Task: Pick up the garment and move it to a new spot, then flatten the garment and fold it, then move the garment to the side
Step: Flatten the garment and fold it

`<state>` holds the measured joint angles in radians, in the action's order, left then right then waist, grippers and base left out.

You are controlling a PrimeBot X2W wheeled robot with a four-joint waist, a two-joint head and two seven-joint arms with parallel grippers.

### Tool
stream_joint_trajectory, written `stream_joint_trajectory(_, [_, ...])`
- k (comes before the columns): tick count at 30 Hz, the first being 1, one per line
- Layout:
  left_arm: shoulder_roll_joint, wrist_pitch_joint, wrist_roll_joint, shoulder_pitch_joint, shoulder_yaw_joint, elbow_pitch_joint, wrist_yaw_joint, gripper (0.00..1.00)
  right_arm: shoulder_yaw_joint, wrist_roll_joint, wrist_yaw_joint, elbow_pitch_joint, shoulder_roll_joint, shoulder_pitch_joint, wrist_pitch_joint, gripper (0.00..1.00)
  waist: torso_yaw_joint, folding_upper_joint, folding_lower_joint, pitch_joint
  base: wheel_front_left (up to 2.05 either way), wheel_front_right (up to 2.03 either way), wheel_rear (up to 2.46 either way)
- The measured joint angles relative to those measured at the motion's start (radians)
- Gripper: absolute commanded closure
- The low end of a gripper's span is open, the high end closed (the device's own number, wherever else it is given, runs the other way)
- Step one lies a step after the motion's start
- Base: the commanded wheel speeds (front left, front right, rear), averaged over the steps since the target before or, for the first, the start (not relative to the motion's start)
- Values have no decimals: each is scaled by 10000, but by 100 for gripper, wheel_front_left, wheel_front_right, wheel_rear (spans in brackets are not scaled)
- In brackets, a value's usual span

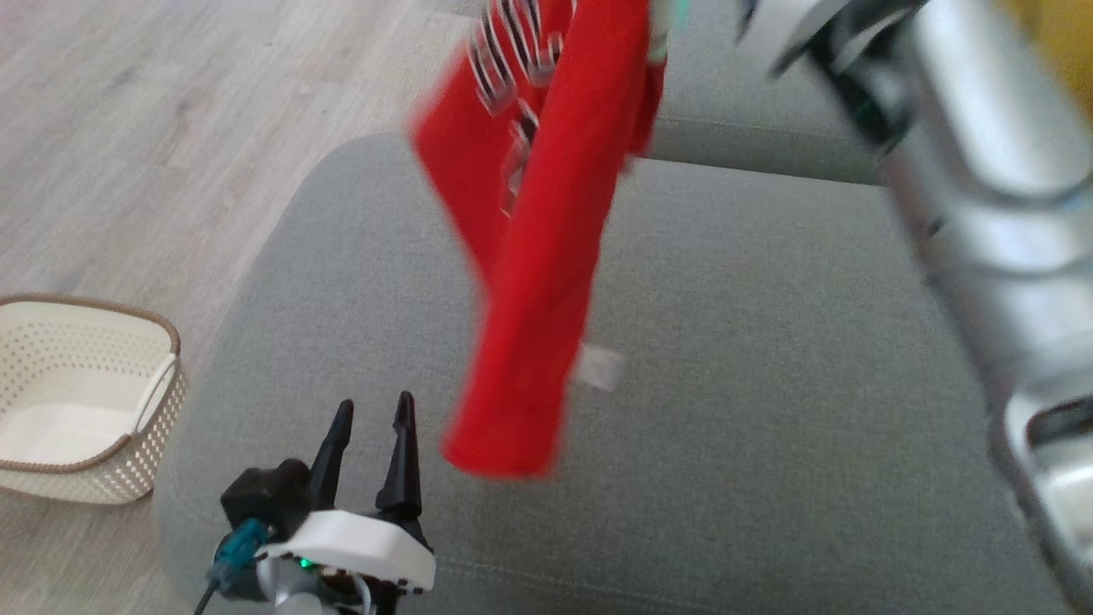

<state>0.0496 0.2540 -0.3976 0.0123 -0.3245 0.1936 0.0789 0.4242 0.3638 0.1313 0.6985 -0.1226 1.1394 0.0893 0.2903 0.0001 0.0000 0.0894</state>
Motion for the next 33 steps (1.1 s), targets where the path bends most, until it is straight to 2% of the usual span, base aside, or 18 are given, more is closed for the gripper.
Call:
stream_joint_trajectory(3, [4, 0, -174, 66, 67, -71, 42, 0, -750, -328, 0, 1185, -211, 557, 182, 100, -10, 0, 0, -84, 0, 0, 0])
stream_joint_trajectory(6, [4, 0, -159, 61, 100, -203, 104, 0, -1519, -907, 0, 2686, -554, 406, 77, 100, -69, 0, 0, -193, 0, 0, 0])
stream_joint_trajectory(13, [4, 0, -77, 24, 33, -337, 199, 0, -2336, -2412, 0, 5693, -1703, -1748, -1191, 100, -297, 0, 0, -693, 0, 0, 0])
stream_joint_trajectory(18, [2, 0, -84, -249, -268, -424, 372, 0, -3070, -3064, 0, 6069, -2510, -2458, -1434, 100, -506, 0, 0, -1185, 0, 0, 0])
stream_joint_trajectory(23, [0, 0, -86, -609, -477, -462, 497, 0, -3722, -3519, 0, 6069, -2600, -2458, -1360, 100, -714, 0, 0, -1513, 0, 0, 0])
stream_joint_trajectory(24, [0, 0, -86, -630, -495, -462, 504, 0, -3777, -3590, 0, 6069, -2573, -2458, -1279, 77, -749, 0, 0, -1550, 0, 0, 0])
stream_joint_trajectory(25, [0, 0, -86, -642, -506, -458, 506, 0, -3822, -3634, 0, 6069, -2522, -2462, -1206, 5, -777, 0, 1, -1573, 0, 0, 0])
stream_joint_trajectory(26, [0, 0, -86, -655, -520, -456, 533, 0, -3845, -3653, 0, 6071, -2456, -2470, -1143, 0, -802, 0, 0, -1580, 0, 0, 0])
stream_joint_trajectory(33, [0, 0, -86, -662, -516, -345, 529, 0, -3513, -3779, 0, 5720, -1636, -2532, 96, 0, -976, 0, 0, -1219, 0, 0, 0])
